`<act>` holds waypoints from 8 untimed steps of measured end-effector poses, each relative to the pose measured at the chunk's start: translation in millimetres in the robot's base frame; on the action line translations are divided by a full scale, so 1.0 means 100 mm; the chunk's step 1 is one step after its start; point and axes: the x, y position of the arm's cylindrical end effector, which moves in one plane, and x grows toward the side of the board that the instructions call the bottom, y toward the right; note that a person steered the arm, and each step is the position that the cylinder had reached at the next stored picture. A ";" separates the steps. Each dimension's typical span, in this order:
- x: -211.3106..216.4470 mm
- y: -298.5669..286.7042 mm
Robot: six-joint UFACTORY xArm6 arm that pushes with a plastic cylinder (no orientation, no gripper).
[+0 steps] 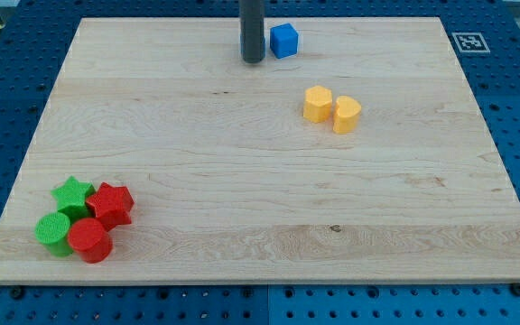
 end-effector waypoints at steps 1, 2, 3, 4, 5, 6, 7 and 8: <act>0.01 0.18; 0.01 0.31; 0.26 0.44; 0.37 0.53; 0.40 0.56; 0.48 0.72; 0.48 0.75; 0.50 0.81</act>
